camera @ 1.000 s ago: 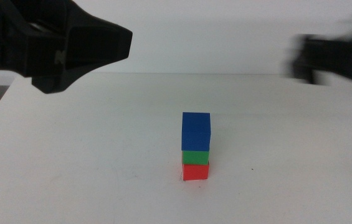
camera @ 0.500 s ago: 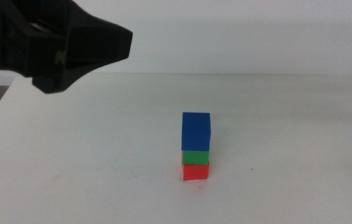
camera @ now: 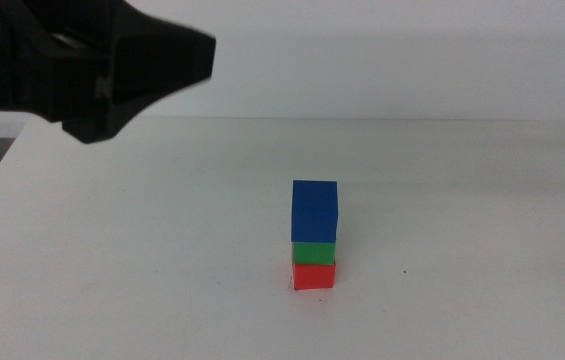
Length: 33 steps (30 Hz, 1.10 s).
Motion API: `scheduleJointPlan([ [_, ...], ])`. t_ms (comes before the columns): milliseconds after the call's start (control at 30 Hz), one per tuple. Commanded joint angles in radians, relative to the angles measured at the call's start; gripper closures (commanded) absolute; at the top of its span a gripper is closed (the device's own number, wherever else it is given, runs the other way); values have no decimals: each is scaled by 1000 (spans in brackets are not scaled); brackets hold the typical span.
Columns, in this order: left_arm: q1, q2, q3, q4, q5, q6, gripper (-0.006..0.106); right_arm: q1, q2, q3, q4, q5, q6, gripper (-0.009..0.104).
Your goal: Stack red cubes first, then green, then blue cubes in a specific spot.
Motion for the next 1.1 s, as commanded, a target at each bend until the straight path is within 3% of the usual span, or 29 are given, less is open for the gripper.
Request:
scheduleJointPlan([
  [0,22,-58,80,13,-171,0,7,-9,-4,13,10,-23,-12,2],
  [167,209,-247,407,28,-502,0,7,-11,-125,200,-4,-224,-12,2],
  [233,305,-347,542,28,-532,0,7,-11,-201,315,-10,-313,-12,2],
  [333,451,-504,745,28,-524,0,7,-11,-315,482,-14,-324,-12,2],
  [500,606,-760,988,12,-524,0,7,-11,-501,661,-131,-320,-12,2],
  [767,711,-905,1219,-2,-561,0,7,-11,-598,771,-170,-323,-12,2],
  [1067,722,-905,1227,-2,-583,0,7,-11,-598,810,-162,-289,-12,2],
])
